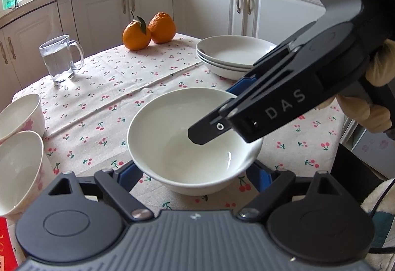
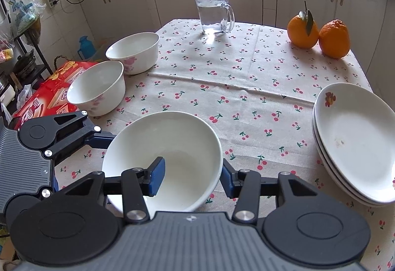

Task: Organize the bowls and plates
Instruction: 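Lower the bowl onto the table beside the plates and open the right tool, then move the right tool to the rim of another white bowl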

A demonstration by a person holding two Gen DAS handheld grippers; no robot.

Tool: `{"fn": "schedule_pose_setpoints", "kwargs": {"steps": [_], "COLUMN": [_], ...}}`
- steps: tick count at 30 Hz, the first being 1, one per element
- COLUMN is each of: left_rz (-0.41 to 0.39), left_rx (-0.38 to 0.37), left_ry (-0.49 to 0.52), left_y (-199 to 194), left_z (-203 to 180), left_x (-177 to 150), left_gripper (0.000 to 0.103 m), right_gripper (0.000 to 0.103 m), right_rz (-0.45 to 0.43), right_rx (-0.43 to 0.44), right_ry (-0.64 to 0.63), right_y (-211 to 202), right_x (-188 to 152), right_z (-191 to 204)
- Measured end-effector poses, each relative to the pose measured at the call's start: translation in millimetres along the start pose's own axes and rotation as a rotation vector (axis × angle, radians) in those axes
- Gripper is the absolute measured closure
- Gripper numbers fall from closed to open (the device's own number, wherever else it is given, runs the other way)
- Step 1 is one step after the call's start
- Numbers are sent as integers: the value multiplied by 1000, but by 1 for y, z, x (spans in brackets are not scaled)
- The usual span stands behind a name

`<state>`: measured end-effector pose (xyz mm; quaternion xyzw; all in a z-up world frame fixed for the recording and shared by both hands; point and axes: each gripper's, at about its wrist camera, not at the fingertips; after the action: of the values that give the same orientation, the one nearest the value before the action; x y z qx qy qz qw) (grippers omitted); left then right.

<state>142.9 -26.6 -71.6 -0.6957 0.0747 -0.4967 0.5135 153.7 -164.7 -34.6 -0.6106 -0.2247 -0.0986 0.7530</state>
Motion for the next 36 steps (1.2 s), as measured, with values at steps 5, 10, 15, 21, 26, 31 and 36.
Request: {"fn": "schedule_pose_setpoints", "kwargs": {"steps": [5,10,15,21,26,31,36], "left_rz": [-13,9,25,0,-5,-23,-28], "left_rx": [-4,-23,-10,62,144,204,280], "left_ry": [-3,-23,-60,-111,-166,-218,-233], "left_y": [-2,0,-8,-34,-49,-61,-63], "left_z": [-2,-1,1,11,28,50,72], "left_x": [-2,-7,-21,-35,-47,-58,-64], "left_gripper": [11,3,3,3,2,2,2], "right_gripper": [45,10,0,0,0,0,0], "right_rz": [-4,-27,-61,-84,-105,-123,-137], "right_rx": [10,-2,-40,-67,-117,-97,-67], "right_ry": [4,-5,-33,-70,-151,-244,-278], "right_y": [1,0,-7,-12,-13,-11,-6], "right_x": [-1,-2,0,4,15,31,50], "right_z": [-1,3,10,18,36,56,72]}}
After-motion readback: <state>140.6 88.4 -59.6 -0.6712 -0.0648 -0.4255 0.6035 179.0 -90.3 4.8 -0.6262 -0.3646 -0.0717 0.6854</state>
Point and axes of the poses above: each gripper's, at about its wrist camera, not at the fingertips, and y roughly the way its jaws point, z to its left, x to its top, and after that the axes turned 11 degrees about z, right-handed
